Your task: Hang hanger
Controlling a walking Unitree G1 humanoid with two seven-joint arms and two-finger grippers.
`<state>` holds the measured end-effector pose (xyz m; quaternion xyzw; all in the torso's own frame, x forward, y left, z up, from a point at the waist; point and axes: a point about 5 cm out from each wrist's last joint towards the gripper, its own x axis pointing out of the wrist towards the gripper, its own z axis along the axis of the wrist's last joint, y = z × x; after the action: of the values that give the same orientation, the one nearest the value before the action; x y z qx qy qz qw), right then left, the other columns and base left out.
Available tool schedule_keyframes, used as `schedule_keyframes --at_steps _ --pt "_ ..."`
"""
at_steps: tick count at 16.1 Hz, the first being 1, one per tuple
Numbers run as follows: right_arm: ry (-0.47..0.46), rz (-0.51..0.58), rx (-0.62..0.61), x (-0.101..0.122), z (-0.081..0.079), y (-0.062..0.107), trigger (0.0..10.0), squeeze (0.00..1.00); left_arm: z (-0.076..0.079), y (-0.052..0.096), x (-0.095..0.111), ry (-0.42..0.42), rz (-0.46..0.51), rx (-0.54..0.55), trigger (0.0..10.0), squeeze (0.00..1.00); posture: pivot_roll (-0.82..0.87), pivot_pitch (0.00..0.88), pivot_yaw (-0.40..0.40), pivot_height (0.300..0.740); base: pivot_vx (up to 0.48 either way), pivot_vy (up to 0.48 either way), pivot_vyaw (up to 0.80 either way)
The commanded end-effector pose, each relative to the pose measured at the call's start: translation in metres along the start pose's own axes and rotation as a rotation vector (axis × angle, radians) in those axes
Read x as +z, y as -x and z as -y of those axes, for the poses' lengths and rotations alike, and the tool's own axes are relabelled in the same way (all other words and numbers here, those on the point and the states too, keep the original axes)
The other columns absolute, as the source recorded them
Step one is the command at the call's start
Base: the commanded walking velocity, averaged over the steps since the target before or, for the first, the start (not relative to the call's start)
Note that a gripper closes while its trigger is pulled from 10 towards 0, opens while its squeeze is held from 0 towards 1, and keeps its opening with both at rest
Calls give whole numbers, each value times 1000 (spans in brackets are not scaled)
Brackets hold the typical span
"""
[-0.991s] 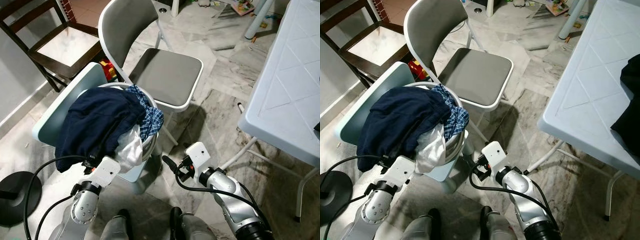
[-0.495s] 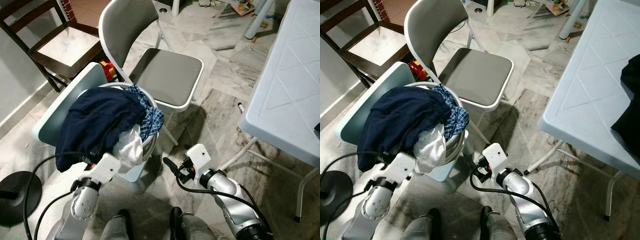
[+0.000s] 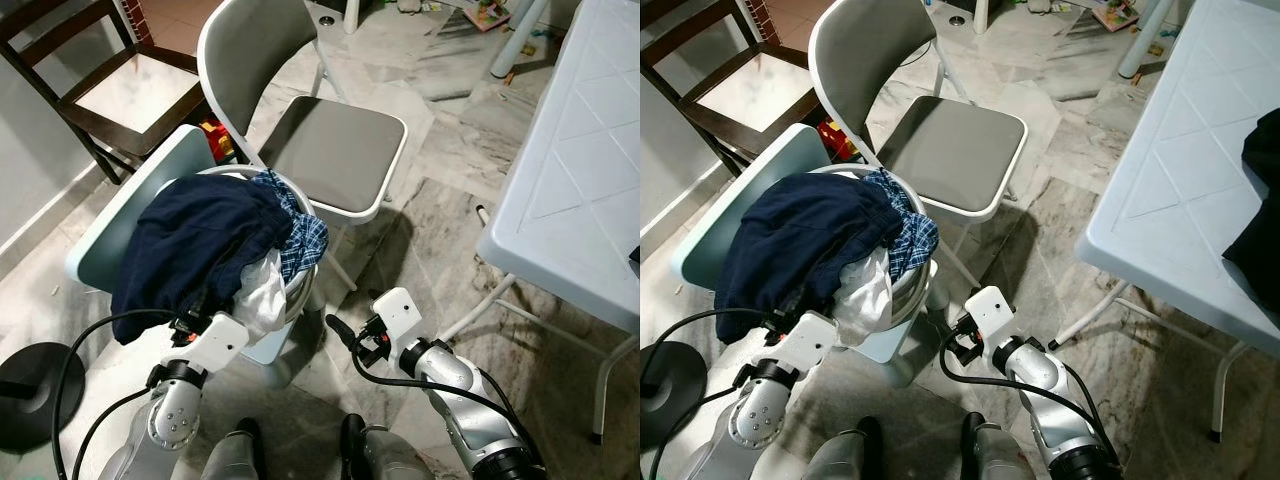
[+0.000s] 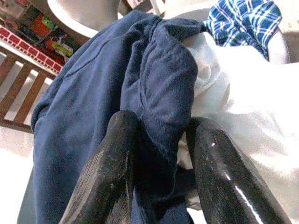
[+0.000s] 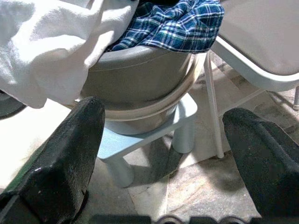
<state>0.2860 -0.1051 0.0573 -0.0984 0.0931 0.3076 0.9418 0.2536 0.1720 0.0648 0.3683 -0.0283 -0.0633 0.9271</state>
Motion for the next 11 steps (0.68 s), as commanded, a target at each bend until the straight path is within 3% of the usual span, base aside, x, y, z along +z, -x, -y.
schedule_keyframes --at_steps 1,7,8,9,10,11 --pt "-17 -21 -1 -7 -1 3 10000 0 4 3 1 -25 6 -25 10000 0 19 290 5 740 0 0 0" --pt "-21 -22 -5 -8 -2 3 10000 0 3 -5 2 -61 16 -34 10000 0 15 293 10 740 0 0 0" --pt "-22 -22 -6 -8 -2 3 10000 0 4 -7 -1 -64 8 -42 8000 0 15 293 10 740 0 0 0" --pt "-21 -21 -7 -8 -2 3 10000 0 3 -9 -2 -72 7 -50 3255 0 14 293 11 740 0 0 0" --pt "-21 -21 -7 -8 -2 3 10000 0 2 -13 -6 -75 -5 -53 0 0 11 292 12 740 0 0 0" --pt "-21 -20 -8 -8 -2 3 10000 0 1 -14 -7 -76 -9 -52 0 0 11 292 12 740 0 0 0"
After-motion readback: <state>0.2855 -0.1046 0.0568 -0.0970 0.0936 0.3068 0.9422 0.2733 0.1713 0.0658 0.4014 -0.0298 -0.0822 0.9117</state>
